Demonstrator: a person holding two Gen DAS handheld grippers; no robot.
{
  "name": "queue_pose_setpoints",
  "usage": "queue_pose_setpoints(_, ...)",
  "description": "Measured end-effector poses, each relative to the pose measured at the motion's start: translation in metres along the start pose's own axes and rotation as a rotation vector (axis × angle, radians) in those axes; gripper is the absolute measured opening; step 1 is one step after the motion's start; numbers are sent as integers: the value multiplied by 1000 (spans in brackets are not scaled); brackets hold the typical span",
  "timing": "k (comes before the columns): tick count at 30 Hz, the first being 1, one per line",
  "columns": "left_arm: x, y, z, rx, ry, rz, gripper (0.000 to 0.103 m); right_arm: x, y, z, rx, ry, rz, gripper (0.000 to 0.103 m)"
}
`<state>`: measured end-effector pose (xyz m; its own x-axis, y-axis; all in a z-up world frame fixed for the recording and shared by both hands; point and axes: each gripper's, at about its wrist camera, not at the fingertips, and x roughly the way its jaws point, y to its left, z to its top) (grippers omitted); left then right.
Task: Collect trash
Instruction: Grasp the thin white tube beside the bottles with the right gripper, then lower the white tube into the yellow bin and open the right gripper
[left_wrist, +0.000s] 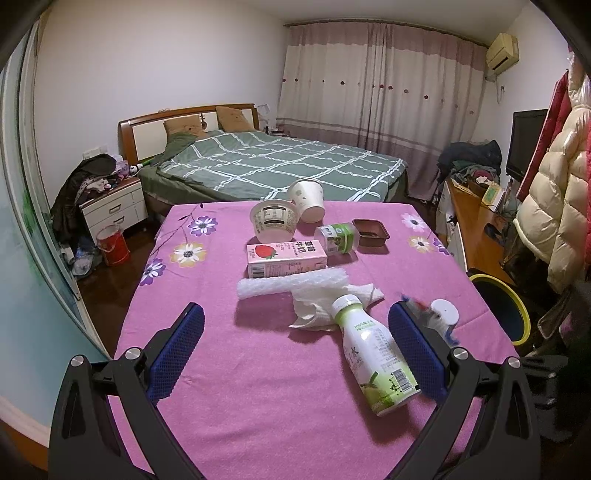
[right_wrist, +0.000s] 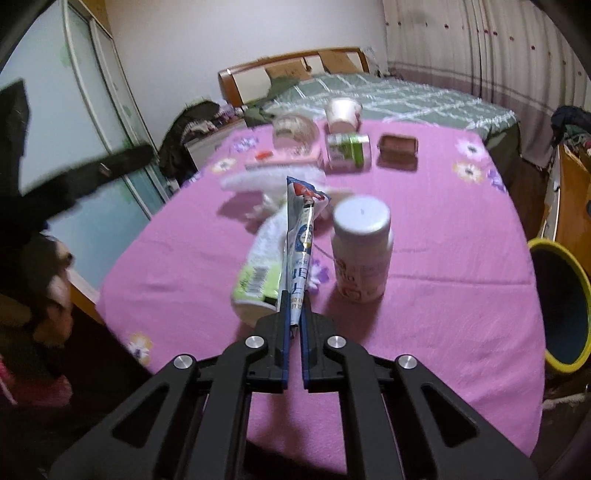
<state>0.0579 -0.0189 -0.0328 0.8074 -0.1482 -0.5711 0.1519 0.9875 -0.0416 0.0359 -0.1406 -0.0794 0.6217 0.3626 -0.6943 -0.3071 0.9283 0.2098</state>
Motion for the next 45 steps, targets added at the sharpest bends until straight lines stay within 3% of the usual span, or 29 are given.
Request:
queue_pose_setpoints(6,6,-9,-3,16,20,-20,98,-30,-18,16,27,-96,-45,5)
queue_pose_setpoints(11,17,-21,-12,32,58,-44,98,-59,-68,25,121,-181,-181,5)
queue_pose_setpoints(15,29,-33,-21,51,93,-58,98,-65,-121,23,220,-194,-303,5)
queue_pose_setpoints(21,50,-53,-37,75,152,-75,98,-47,-220,4,400,-127,-472,5)
queue_pose_setpoints(28,69,-73,-54,103,216,-86,98,1,-295,-19,499,27,-558,8)
queue_pose_setpoints(32,80,-79,-60,107,251,-96,98,13,-312,-25,529,60,-599,14)
queue_pose_setpoints(45,113,-78,-75,77,343,-104,98,-1,-308,-27,530,16,-608,19)
